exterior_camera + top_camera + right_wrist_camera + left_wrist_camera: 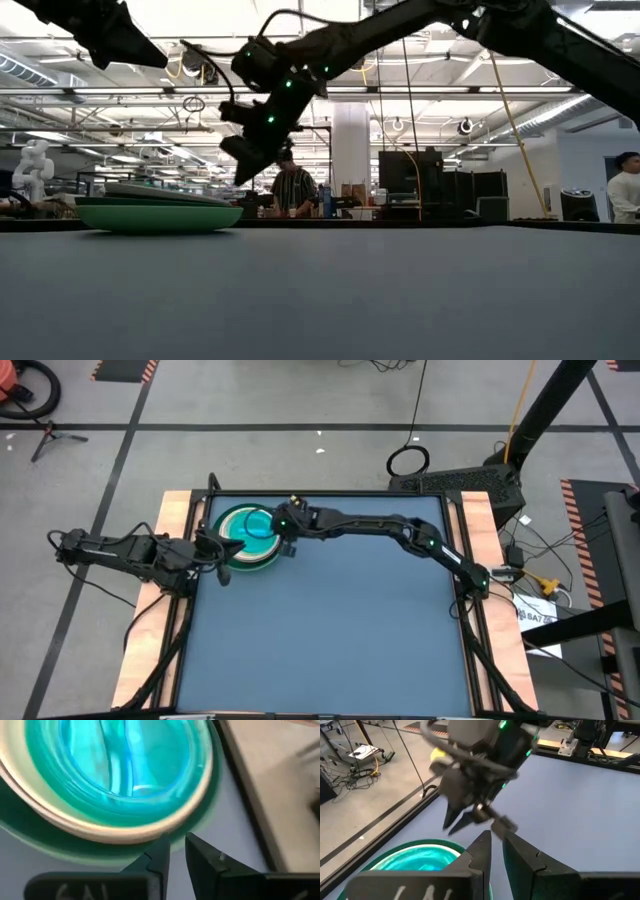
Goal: Stack plastic plates
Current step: Return to Home Position
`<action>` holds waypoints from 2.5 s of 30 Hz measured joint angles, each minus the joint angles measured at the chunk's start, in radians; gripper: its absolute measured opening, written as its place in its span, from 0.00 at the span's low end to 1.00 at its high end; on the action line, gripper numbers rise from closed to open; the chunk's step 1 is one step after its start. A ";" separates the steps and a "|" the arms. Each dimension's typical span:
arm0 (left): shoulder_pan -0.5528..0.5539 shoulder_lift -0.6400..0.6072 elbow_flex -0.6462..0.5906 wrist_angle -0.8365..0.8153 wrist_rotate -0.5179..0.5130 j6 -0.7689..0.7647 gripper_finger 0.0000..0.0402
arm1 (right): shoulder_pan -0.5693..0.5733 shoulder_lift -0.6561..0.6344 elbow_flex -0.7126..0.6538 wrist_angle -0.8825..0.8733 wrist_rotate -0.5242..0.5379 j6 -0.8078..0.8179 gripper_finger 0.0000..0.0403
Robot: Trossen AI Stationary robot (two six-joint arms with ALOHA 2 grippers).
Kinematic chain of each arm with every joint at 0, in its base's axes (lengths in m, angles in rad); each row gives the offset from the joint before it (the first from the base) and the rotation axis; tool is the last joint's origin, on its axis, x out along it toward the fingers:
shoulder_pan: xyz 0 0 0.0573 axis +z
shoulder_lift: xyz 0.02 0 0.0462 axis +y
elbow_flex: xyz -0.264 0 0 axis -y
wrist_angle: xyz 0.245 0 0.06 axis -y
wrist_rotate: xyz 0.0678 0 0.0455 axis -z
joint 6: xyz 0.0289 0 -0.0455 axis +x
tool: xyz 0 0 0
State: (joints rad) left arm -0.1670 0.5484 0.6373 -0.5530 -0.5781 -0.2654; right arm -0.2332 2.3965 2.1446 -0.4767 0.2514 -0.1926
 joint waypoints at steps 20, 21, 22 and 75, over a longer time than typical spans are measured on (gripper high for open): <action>-0.172 -0.324 -0.194 0.105 -0.003 0.053 0.14 | 0.155 -0.512 -0.824 0.392 -0.097 -0.075 0.04; -0.172 -0.337 -0.207 0.126 -0.004 0.059 0.14 | 0.156 -0.570 -0.898 0.451 -0.098 -0.077 0.04; -0.172 -0.348 -0.221 0.146 -0.004 0.066 0.14 | 0.156 -0.624 -0.971 0.510 -0.099 -0.077 0.04; -0.167 -0.341 -0.626 0.625 -0.052 0.044 0.14 | 0.130 -2.338 -2.126 0.539 0.054 -0.039 0.04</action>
State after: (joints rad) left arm -0.3341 0.2073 0.0117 0.0717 -0.6300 -0.2214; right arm -0.1029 0.0581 0.0185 0.0621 0.3049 -0.2319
